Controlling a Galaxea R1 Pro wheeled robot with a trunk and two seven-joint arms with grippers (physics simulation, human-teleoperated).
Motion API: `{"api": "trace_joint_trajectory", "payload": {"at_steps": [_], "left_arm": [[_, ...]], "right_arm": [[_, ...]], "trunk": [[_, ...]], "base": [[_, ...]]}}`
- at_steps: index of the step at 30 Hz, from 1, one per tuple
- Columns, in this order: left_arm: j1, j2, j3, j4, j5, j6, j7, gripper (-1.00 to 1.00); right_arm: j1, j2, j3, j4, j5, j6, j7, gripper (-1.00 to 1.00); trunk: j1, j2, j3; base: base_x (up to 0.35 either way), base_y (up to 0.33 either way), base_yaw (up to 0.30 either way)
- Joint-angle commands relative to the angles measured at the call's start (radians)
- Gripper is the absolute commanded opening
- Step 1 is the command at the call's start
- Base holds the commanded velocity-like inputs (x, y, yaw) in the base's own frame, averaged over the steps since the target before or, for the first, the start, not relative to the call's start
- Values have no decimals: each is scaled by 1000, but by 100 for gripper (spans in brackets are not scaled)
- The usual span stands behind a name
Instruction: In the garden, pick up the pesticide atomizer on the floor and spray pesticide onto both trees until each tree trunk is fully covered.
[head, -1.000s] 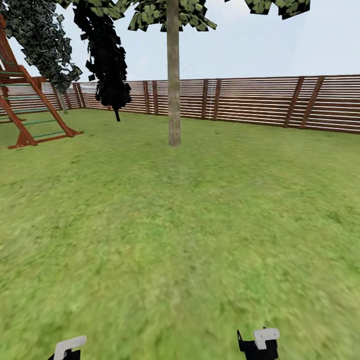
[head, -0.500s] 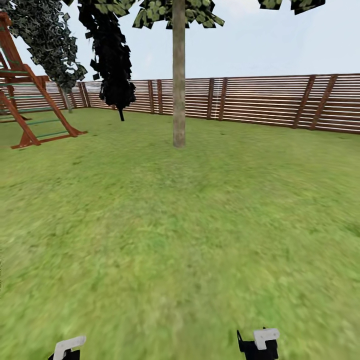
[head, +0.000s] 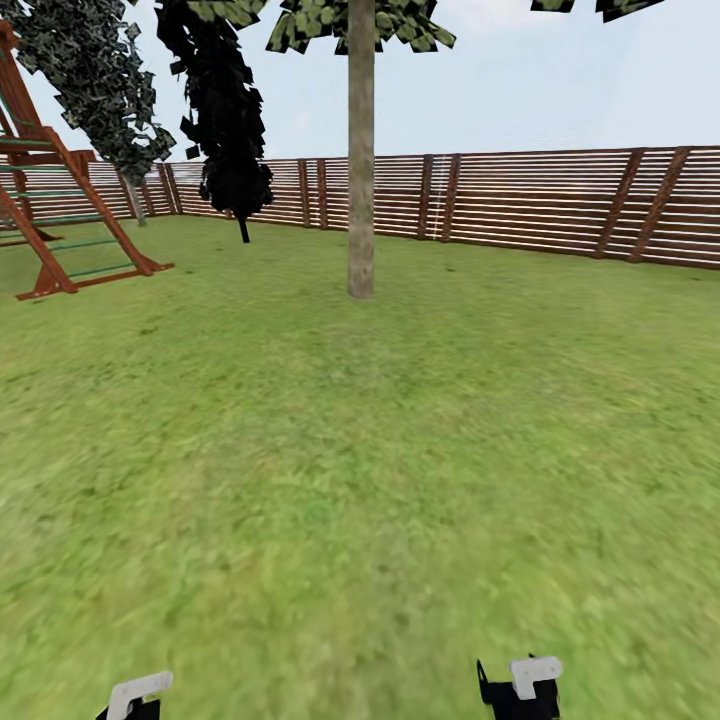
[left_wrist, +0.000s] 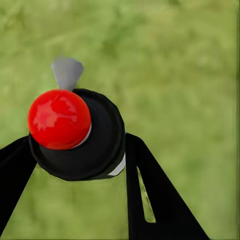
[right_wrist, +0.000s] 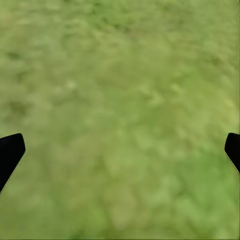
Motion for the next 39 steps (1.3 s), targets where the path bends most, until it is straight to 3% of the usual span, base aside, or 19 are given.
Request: {"api": "trace_joint_trajectory", "payload": {"at_steps": [1,39], "left_arm": [[0,0,0,0,0,0,0,-100],[0,0,0,0,1,0,0,-100]], "right_arm": [[0,0,-1,0,0,0,-1,100],[0,3,0,0,0,-2,-3,100]], "trunk": [[0,0,0],[0,0,0]], "base": [[339,0,0],[339,0,0]]}}
